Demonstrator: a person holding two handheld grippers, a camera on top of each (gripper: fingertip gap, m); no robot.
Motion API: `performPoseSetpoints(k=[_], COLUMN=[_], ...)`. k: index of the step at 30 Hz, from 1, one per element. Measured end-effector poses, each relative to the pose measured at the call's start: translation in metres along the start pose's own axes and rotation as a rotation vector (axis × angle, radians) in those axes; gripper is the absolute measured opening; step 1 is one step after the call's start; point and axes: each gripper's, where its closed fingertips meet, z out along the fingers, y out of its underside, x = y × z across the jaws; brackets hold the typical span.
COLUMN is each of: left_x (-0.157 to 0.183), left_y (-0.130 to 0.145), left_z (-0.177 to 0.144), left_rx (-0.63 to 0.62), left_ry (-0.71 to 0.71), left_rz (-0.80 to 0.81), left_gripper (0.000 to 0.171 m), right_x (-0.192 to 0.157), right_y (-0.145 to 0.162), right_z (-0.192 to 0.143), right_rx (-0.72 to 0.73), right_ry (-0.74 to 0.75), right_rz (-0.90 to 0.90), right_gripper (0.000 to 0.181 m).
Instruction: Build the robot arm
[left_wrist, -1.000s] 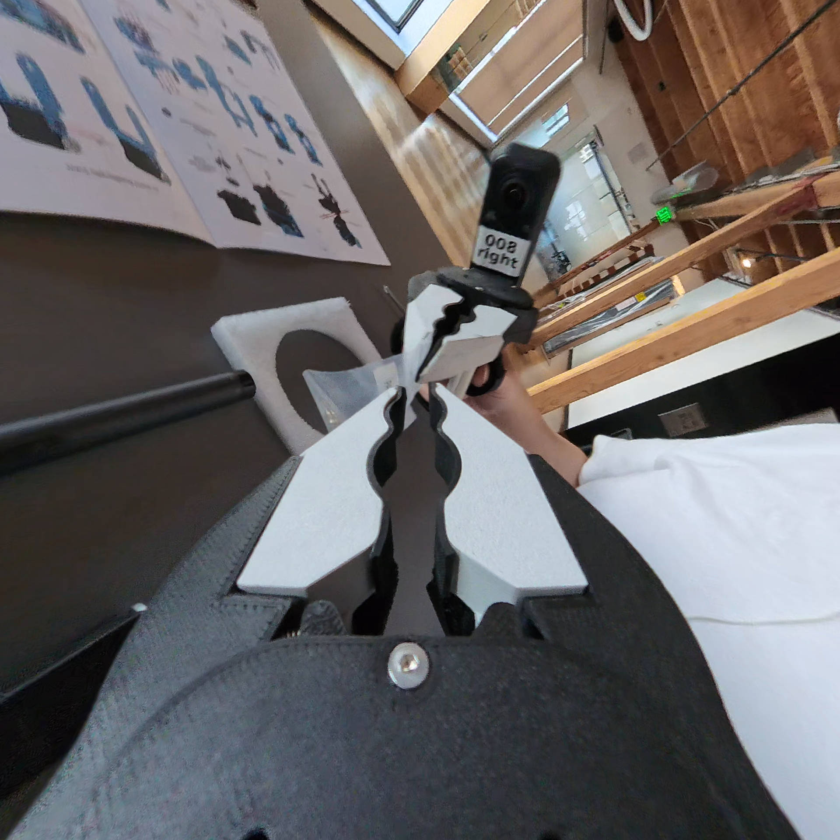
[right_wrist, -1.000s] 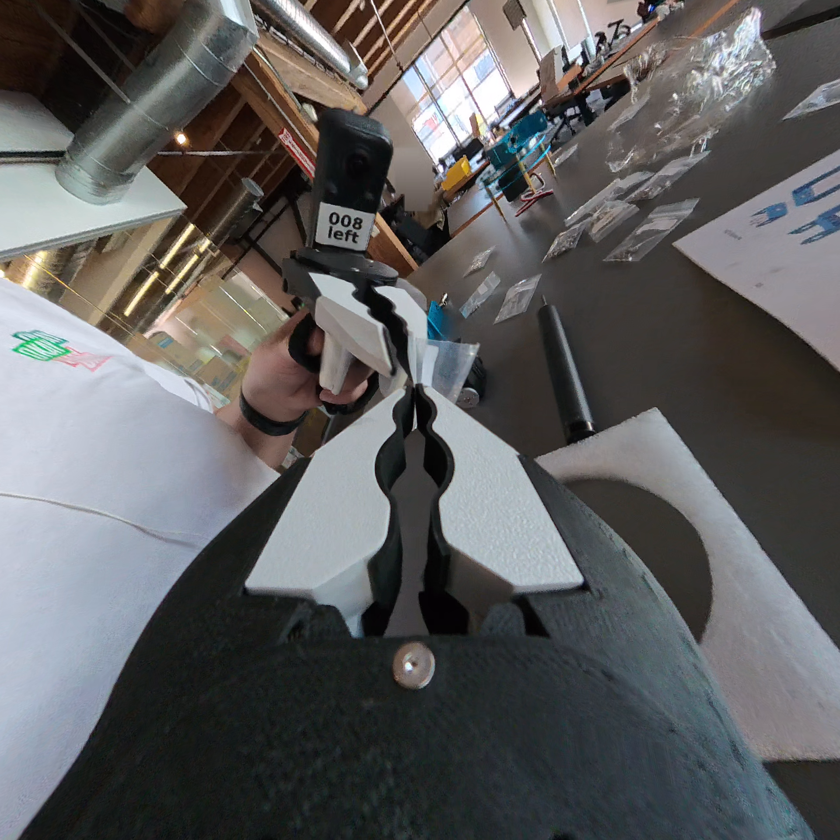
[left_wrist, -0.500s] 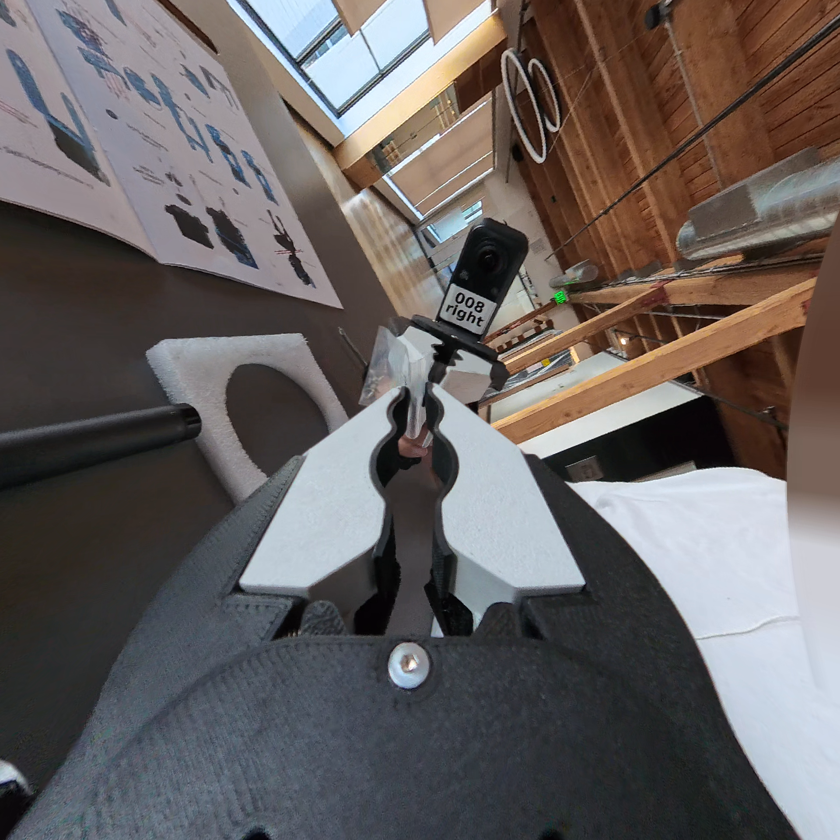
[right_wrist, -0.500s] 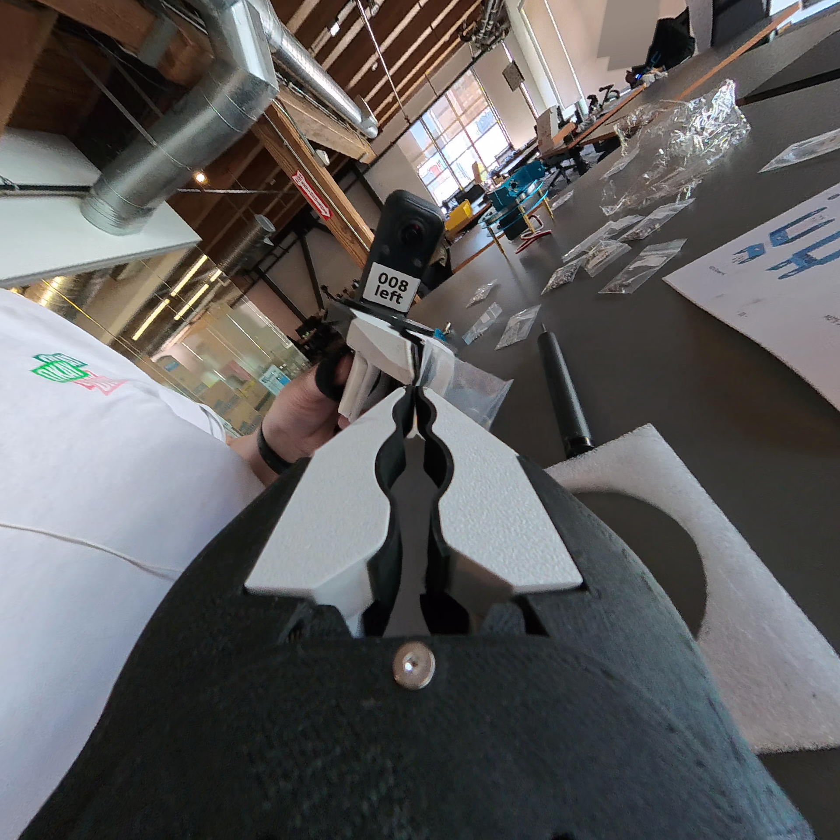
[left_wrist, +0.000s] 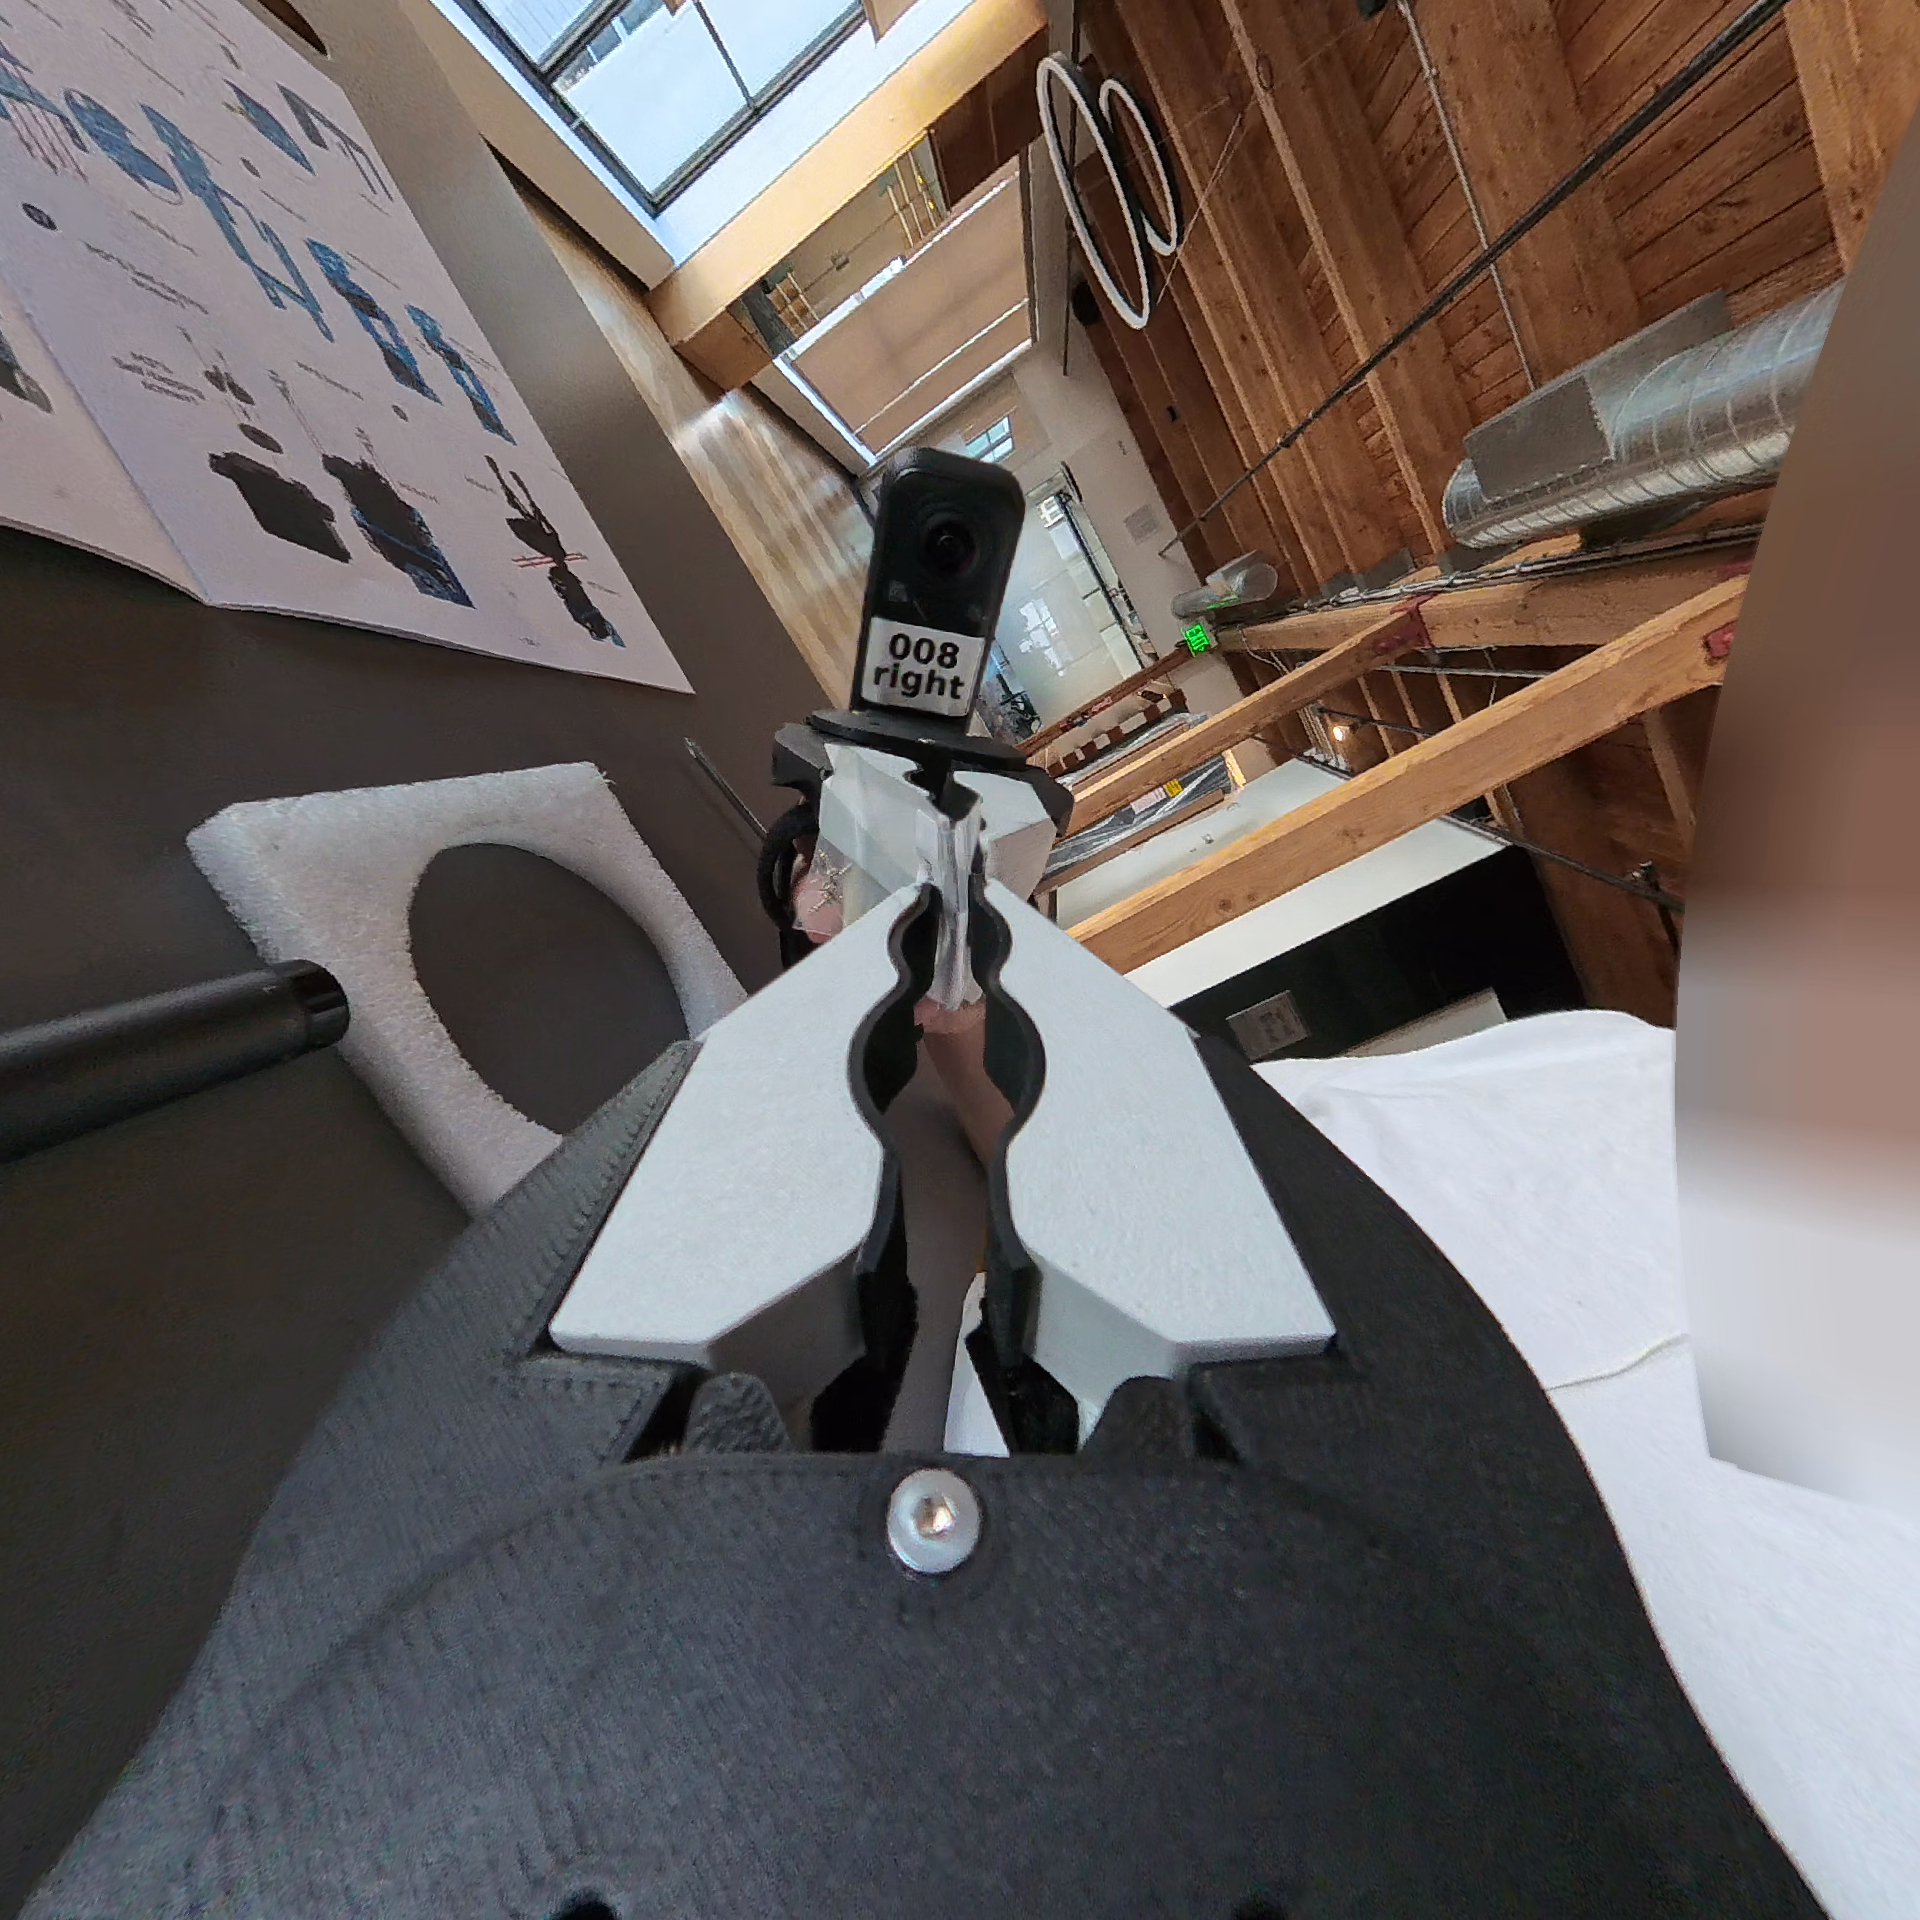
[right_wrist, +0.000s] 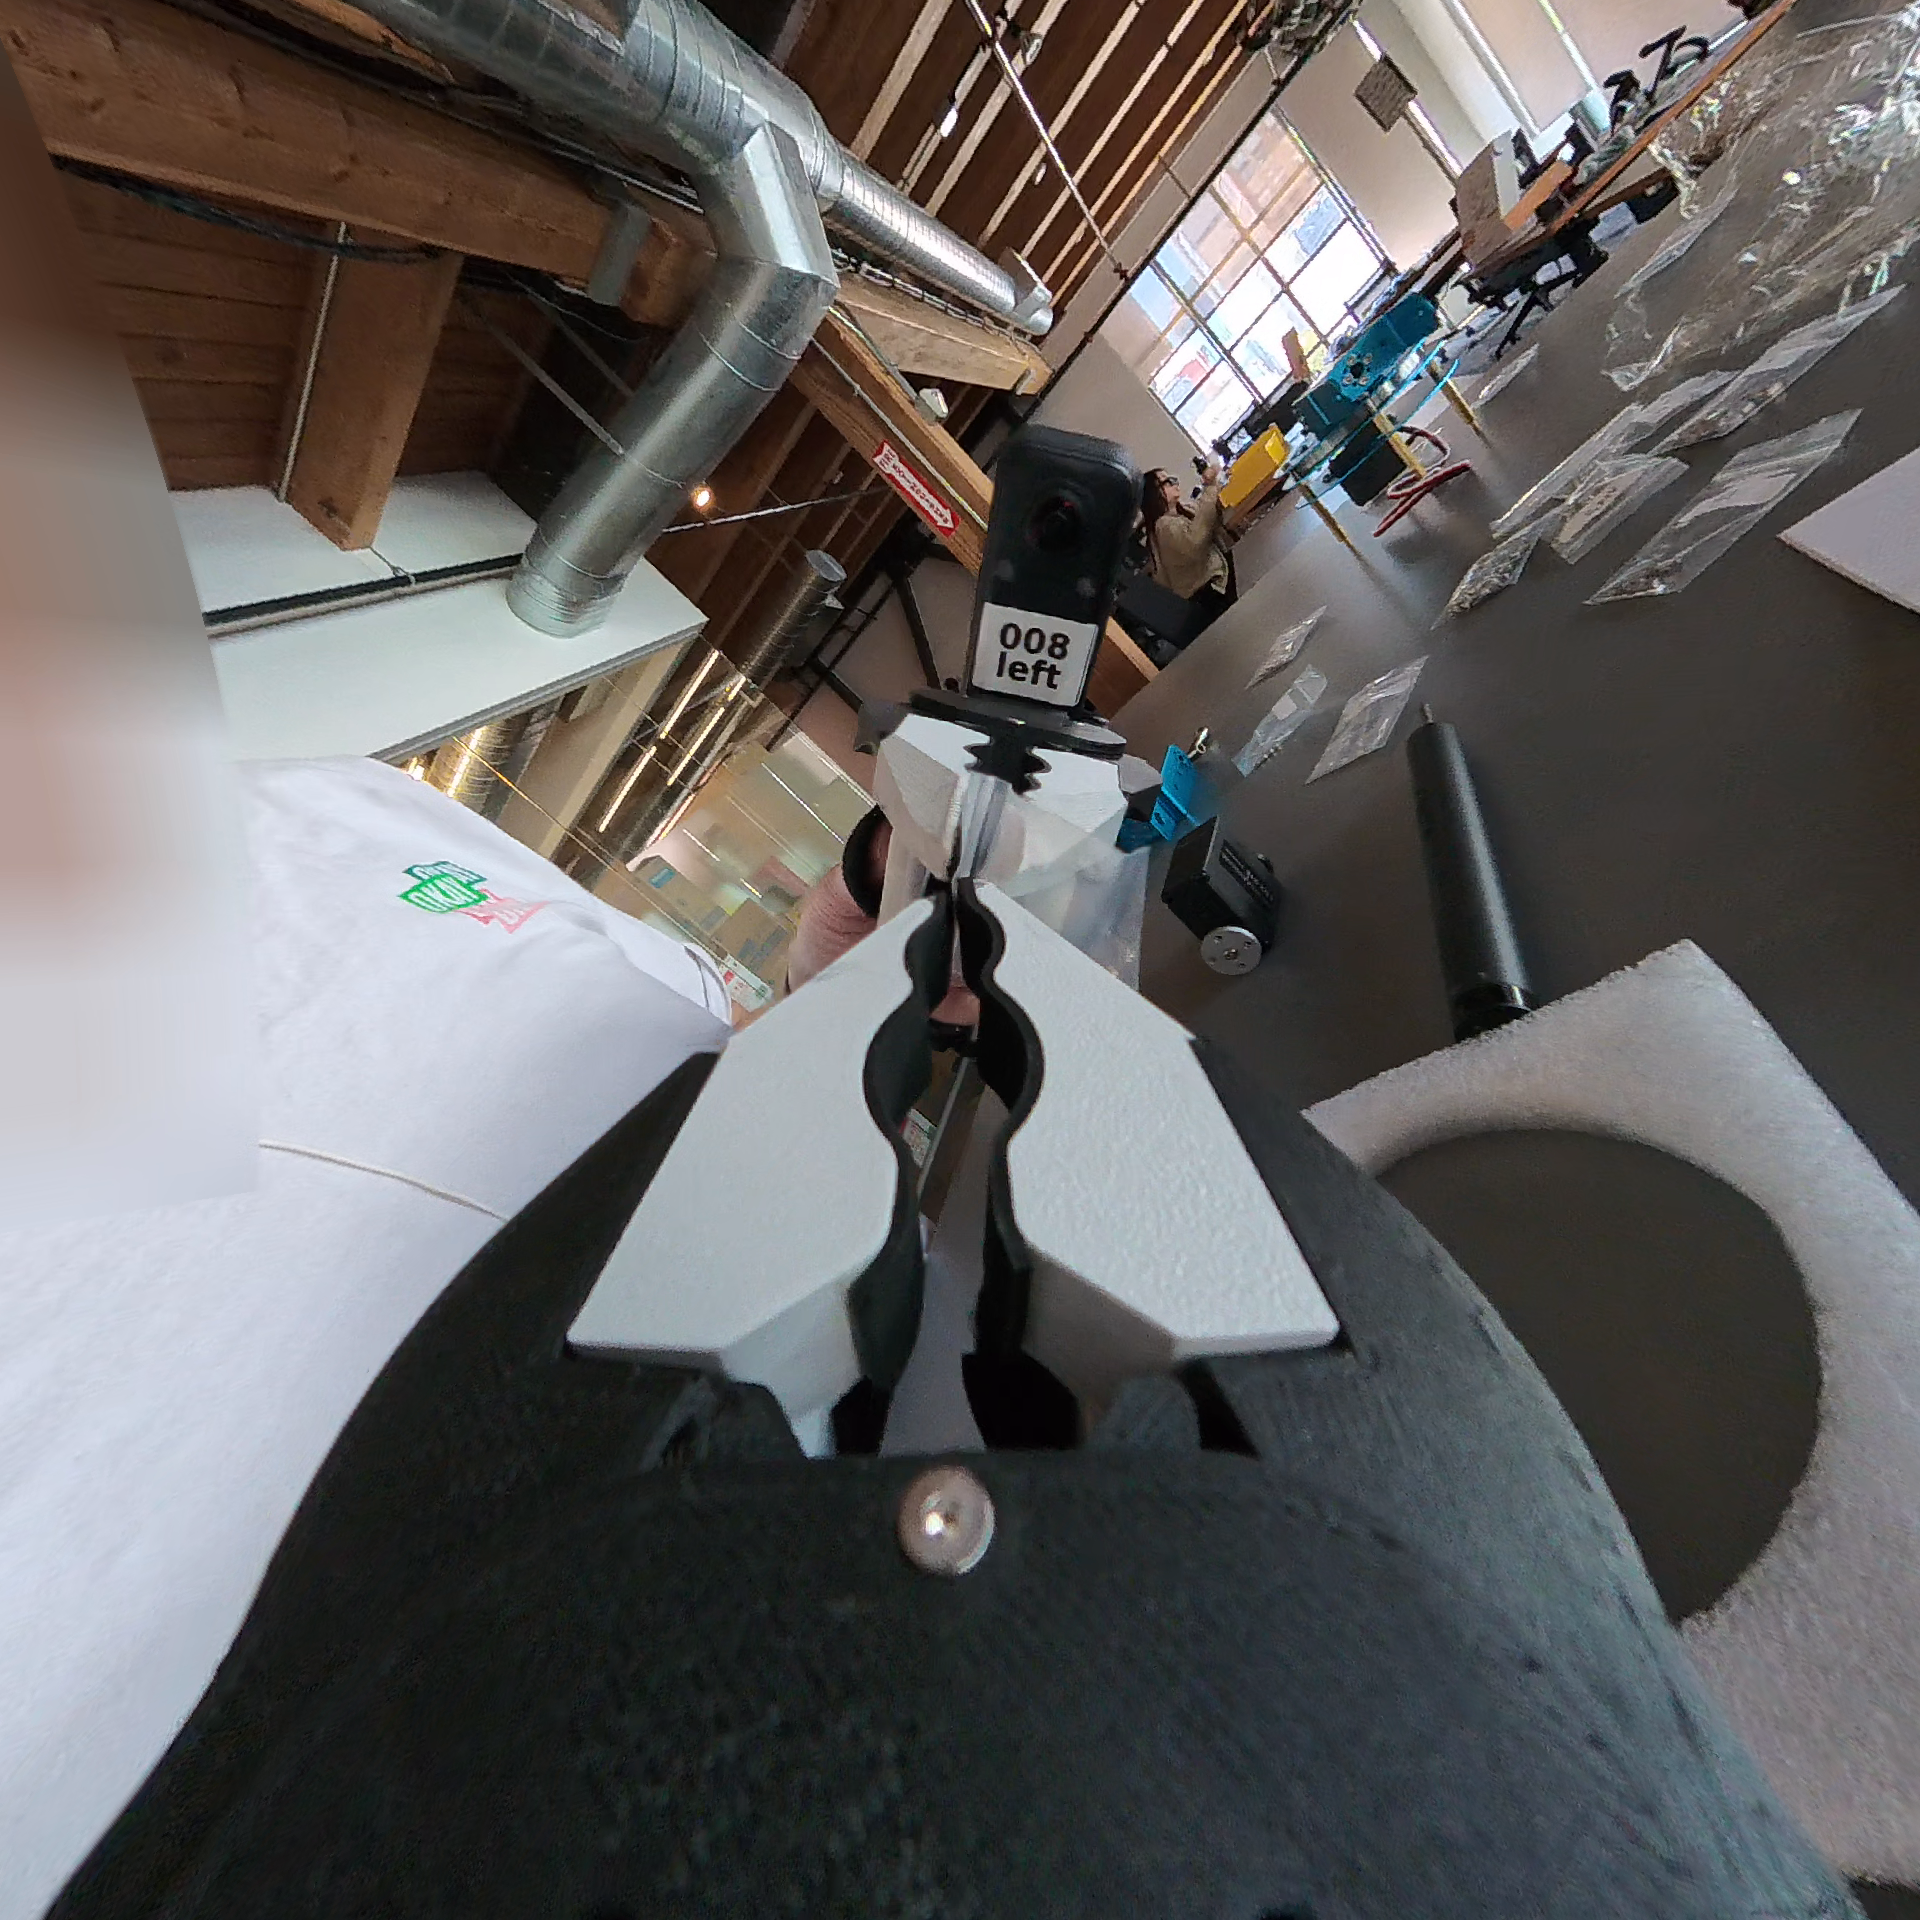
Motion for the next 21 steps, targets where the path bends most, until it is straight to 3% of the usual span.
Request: performPoseSetpoints(k=[6,12,21], left_x=[-0.001,-0.003,-0.004], left_y=[0.004,0.001,-0.013], left_z=[0.0,-0.005,-0.023], left_rx=[-0.025,-0.035,-0.092], left_ry=[-0.001,-0.041,-0.327], left_rz=[-0.019,0.041,0.596], left_gripper=[0.008,0.018,0.049], right_x=[0.004,0.012,0.017], right_y=[0.006,0.002,-0.001], right_z=[-0.001,-0.006,-0.01], right_rx=[-0.051,-0.022,0.006], right_ry=[0.059,0.078,0.06], right_rz=[-0.058,0.001,0.112], right_gripper=[0.0,0.0,0.0])
